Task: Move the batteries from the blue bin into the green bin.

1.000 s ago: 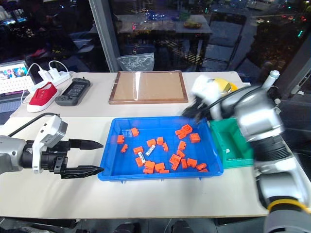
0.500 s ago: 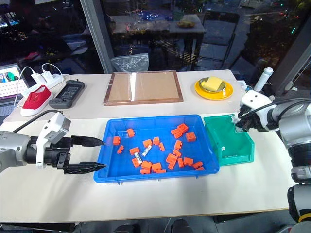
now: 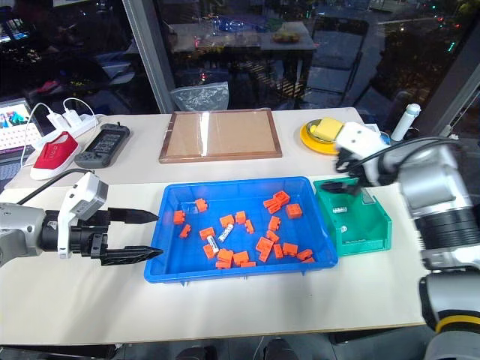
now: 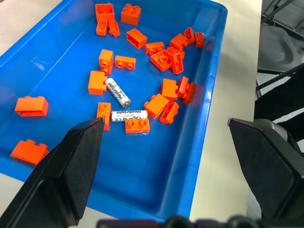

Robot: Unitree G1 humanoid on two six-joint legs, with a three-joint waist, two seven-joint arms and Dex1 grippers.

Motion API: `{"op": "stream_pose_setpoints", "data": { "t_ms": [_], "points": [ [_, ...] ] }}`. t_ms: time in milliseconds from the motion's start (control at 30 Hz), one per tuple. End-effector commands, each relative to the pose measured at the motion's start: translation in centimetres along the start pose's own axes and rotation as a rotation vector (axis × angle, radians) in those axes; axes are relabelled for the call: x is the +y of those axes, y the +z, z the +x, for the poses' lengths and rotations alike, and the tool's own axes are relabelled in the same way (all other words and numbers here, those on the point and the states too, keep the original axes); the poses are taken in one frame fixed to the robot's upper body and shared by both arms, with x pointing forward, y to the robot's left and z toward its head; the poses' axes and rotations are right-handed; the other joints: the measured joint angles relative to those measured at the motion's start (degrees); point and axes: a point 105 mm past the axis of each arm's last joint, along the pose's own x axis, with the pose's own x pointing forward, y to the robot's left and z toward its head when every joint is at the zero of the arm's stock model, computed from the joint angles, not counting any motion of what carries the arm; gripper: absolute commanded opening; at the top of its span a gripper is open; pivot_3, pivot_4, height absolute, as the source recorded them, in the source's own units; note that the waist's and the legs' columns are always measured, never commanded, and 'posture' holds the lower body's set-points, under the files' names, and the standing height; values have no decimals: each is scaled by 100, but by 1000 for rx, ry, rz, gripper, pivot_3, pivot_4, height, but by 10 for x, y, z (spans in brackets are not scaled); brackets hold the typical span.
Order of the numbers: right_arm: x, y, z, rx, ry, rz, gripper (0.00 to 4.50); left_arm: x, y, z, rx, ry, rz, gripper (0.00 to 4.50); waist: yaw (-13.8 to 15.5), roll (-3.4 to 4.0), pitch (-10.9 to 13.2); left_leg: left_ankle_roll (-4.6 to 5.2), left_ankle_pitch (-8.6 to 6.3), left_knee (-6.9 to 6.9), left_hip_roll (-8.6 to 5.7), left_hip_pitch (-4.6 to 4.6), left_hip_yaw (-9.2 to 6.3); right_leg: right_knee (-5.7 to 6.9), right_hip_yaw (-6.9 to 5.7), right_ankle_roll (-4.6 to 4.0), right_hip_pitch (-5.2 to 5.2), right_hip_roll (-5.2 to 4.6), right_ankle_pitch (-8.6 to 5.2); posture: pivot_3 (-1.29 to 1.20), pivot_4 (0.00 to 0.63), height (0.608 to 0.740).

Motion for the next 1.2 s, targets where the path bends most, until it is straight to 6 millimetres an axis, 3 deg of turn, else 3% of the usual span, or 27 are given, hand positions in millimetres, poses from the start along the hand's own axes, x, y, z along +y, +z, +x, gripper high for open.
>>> {"op": "stream_pose_setpoints", "data": {
  "t_ms": [33,233,333,500,600,700,1200],
  "points": [
    [51,28,36,-76,203,-98,4454,7,4,-9,8,68,42,4500,17,-1,0,0,0,0,0,-1,-1,0,-1,0,0,0,0,0,150,740],
    [94,39,71,-107,341,-155,4454,10,2,-10,20,99,51,4500,175,-3,1,-1,0,18,-14,-21,-16,-5,-12,1,-2,-12,1,0,150,740],
    [103,36,82,-94,365,-172,4454,10,1,-12,25,111,54,4500,174,-5,0,-1,0,16,-12,-18,-19,-4,-17,1,-1,-11,1,0,150,740],
    [106,30,103,-68,364,-205,4454,11,0,-12,28,123,58,4500,133,-5,0,0,0,12,-6,-8,-17,2,-18,0,-2,-6,1,0,150,740],
    [106,28,113,-61,371,-216,3776,10,-1,-12,30,125,59,4500,95,-6,0,-1,0,10,-4,-4,-16,5,-19,0,-2,-4,1,0,150,740],
    [104,27,120,-56,368,-234,2772,9,-1,-12,32,124,58,4500,58,-6,0,-1,0,10,-4,-4,-17,7,-19,0,-2,-4,2,0,150,740],
    [107,21,134,-26,412,-256,2772,6,-5,-13,40,129,47,4500,29,-5,0,-1,0,7,-1,0,-22,11,-21,-1,-1,-1,2,0,150,740]
  ]
}}
